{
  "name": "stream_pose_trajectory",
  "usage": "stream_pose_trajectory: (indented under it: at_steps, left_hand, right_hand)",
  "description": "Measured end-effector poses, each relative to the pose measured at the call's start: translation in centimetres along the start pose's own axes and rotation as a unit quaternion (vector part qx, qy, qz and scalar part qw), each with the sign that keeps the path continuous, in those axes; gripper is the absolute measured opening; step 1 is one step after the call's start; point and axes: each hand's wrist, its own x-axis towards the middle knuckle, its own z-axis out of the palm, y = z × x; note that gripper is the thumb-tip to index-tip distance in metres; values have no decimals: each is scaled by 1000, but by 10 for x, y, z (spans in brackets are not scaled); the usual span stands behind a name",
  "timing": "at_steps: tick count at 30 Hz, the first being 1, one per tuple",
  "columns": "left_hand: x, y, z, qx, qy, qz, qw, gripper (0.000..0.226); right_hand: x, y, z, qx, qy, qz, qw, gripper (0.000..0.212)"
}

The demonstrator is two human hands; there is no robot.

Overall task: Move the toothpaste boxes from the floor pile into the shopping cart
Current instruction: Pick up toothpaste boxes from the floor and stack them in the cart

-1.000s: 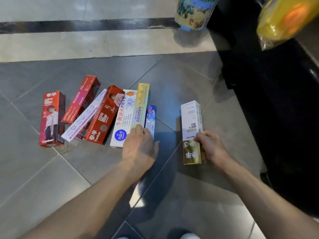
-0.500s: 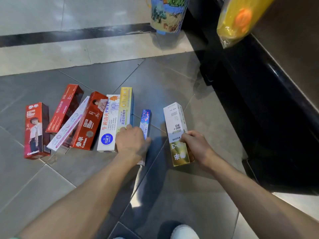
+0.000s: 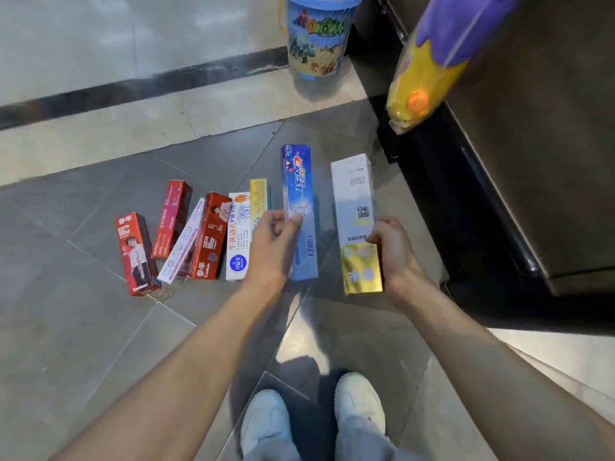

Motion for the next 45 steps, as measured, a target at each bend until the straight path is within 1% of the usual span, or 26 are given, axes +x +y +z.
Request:
stream_pose_trajectory:
  at_steps: [3,5,6,8,11,13,15,17,20,21,23,25,29,30,32,34,36,38,40,42,45]
  left_hand:
    - [-44,83,-3,-31,-34,-8,999,38]
    - [-78,148,-4,-53,-47,-21,997,41]
    - [-96,181,-3,-59,-49,-28,997,35]
    - [-140,253,-1,-69,-55,-40,995,16]
    - [-203,358,3,-71,-73,-42,994,10]
    - [-249,426,9,-71,-86,-38,993,12]
    - [-291,487,17,-72,-116,-37,990,19]
    - [-333,533,24,-75,-137,-29,987,23]
    - [-376,580,39,-70,-152,2,986,33]
    - [-390,597,46,-81,-160,12,984,31]
    - [-413,624,52,-90,-188,28,978,27]
    - [-430,642,56,-65,-221,51,972,29]
    - [-457,669,57,-27,-302,95,948,34]
    - [-464,673,57,-21,-328,99,939,33]
    - [-480,676,58,-9,-385,99,917,24]
    - [-497,674,60,4,-458,89,885,18]
    - [-519,667,63,28,-526,69,847,20]
    - [-547,656,67,57,-583,53,809,25]
    - [-582,643,71,84,-630,55,770,29]
    - [-626,629,71,100,-677,50,727,25]
    - [-701,605,62,115,-751,25,649,16]
  right_hand:
    - [-69,-66,-2,-1,-13,-9,1000,27]
    - [-121,-117,-6,6,-16,-4,1000,30]
    - [-146,-143,-8,12,-22,-7,1000,31]
    - [-202,-198,-13,31,-39,-19,999,25]
    - [-285,-282,-27,61,-51,-41,996,18]
    - [-340,-334,-45,59,-57,-61,995,23]
    - [-388,-388,-62,50,-69,-90,992,38]
    - [-434,-424,-81,55,-65,-105,991,52]
    - [-491,-456,-97,91,-56,-131,986,69]
    - [-511,-465,-104,107,-44,-143,983,68]
    - [-548,-475,-115,139,-22,-171,975,54]
    - [-581,-481,-123,168,10,-194,967,44]
    - [-637,-476,-135,203,85,-231,948,46]
    - [-652,-472,-136,209,110,-238,942,49]
    - [-682,-459,-137,224,173,-243,928,52]
    - [-715,-443,-138,251,248,-254,900,41]
    - [-749,-423,-138,294,318,-256,864,28]
    - [-787,-401,-138,329,379,-249,828,30]
    - [-826,-376,-139,347,435,-246,794,34]
    - [-869,-346,-138,363,487,-248,755,33]
    - [-933,-295,-137,385,559,-251,691,36]
